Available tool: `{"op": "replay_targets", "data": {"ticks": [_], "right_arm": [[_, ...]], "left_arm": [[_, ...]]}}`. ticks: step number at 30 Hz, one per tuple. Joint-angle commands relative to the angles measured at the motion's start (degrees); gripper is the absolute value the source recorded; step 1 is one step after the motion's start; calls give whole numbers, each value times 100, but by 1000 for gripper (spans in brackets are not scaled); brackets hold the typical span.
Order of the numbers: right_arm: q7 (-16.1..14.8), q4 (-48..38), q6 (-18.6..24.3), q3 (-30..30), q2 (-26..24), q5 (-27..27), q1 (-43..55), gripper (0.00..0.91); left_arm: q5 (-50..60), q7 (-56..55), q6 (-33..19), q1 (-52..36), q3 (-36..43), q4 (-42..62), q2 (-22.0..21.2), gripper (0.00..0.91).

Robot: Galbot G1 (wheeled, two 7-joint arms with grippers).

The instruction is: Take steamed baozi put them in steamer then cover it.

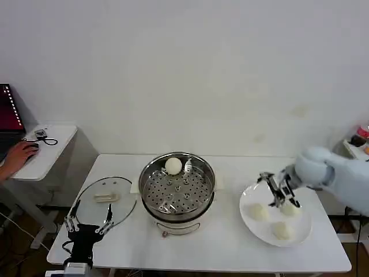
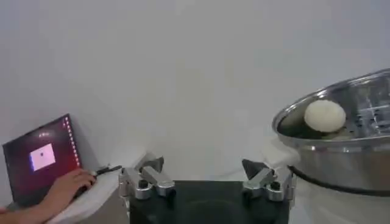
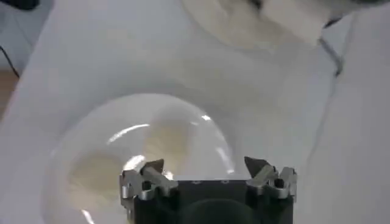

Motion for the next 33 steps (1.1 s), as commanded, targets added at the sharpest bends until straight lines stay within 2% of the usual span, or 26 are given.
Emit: {"op": "replay_targets", "data": {"ticks": [1,8,14,21,22,26,33], "right_arm": [[35,-339,-523,827,-154,53,-1378,907],[58,-1097,-438,896,545,137,-1363,907],[36,-1446,-418,860,944,122,-1354,907],[65,-1726,-397,837,1223,-1,-1384,826],[67,-1752,-396,840,1254,-8,-1385,776],[115,-1855,-385,858,1393,-74,-1412,705],[-16,-1824,-402,832,1433,-101,-1368,635]], "left_arm": [[8,0,-5,7,10,23,-3,907],[-2,5,15,-99,-14,154,15,907],[-24,7,14,-101,-74,186,21,907],[-29,5,15,-116,-101,188,19,907],[-28,4,12,-117,-98,191,17,907],[-25,3,10,-128,-89,209,4,907],[-27,4,12,-128,-98,197,-5,907]]}}
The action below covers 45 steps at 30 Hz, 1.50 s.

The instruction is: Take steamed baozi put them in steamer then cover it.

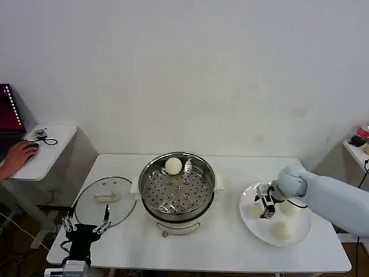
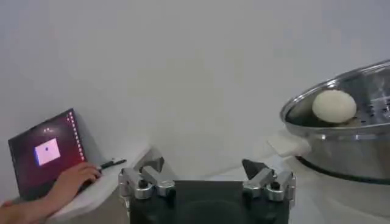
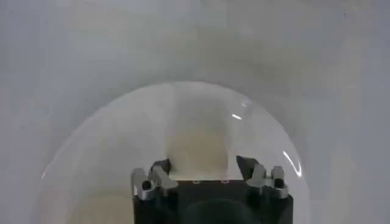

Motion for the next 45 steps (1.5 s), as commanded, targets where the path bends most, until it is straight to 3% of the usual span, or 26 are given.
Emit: {"op": "replay_targets", "data": {"ticks": [1,13,18,24,28,32,37,40,45], "right_arm": [[-45,-172,-17,29,199,-35,-38,615],[-398,193,56,-342,-281,299,1189,595],[-383,432,-42,-849,-152,1013,2763,605],[-330,736,-291,-1280,678,1946,4389,605],[-40,1310,-742,-1473,1367,2754,4704,615],[338,1475,-1245,-1385,2105,3376,4409,615],[802,1055,-1710,-1389,2999,3582,3697,615],[1131,728,-2086,-1402,3364,3798,3285,615],[1293,332,-2408,-1344,3642,3889,2632,615]], "left_arm": [[3,0,2,-1,1,-7,-1,907],[2,2,25,-34,16,-19,31,907],[-1,7,31,-54,27,0,77,907],[-56,0,39,-91,-38,-7,148,907],[-150,2,58,-103,-168,-58,190,907],[-163,-5,76,-157,-208,-32,149,907],[-160,-2,137,-177,-233,-145,77,907],[-153,-1,157,-188,-258,-196,61,907],[-157,-5,149,-185,-318,-150,39,907]]}}
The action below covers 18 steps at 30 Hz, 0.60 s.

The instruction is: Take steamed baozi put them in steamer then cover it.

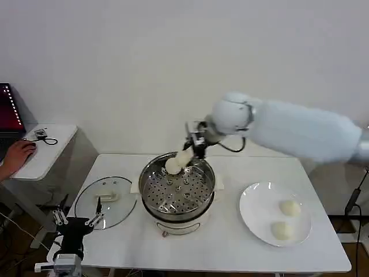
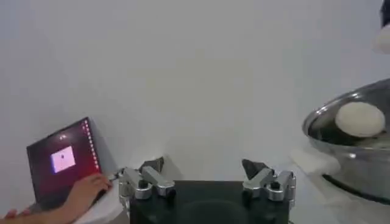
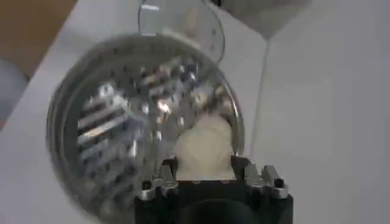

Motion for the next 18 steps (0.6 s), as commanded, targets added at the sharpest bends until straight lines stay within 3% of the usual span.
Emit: {"op": "replay_targets", "data": {"ticks": [1,18], "right_arm": [[570,-501,-831,-101,1127,641,-786,615],[552,-1518,-723,279,1577,150,-1386,615]], "left_arm": [[-6,-3,9,4,-33,5,-7,907],[-1,-2,-27,65,-73,29,-35,907]]}}
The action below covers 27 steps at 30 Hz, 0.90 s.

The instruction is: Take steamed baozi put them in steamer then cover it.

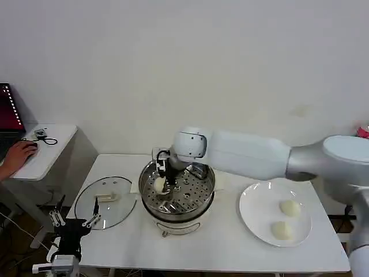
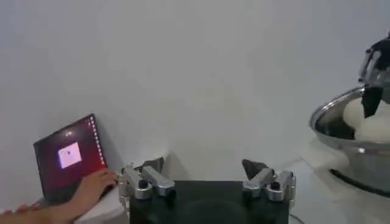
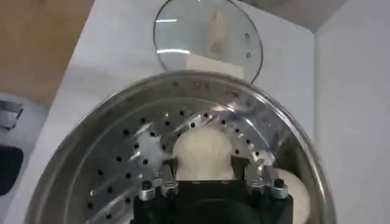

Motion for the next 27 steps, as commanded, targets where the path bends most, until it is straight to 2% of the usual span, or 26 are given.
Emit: {"op": "replay_targets", "data": {"ticks": [1,12,13,14,17,23,27], "right_arm": [[102,-587,-135,211,417,-44,-318,615],[43,-658,-181,103,560,-65,-280,615],[32,-637,-183,85,544,-68,-278,877],[15,-615,-185,74,522,-67,-273,907],[7,-485,-218,86,430,-55,-217,907],[32,98,-189,94,-117,158,363,907],[-68,939,-87,-145,-980,379,1128,907]], "left_arm": [[6,0,-7,7,-4,8,-6,907],[10,1,-29,18,6,0,-16,907],[9,1,-31,23,5,0,-17,907],[9,1,-31,24,5,0,-17,907],[12,1,-35,29,11,15,-13,907],[30,8,-23,-9,64,27,-4,907],[17,19,-14,-3,134,60,74,907]]}}
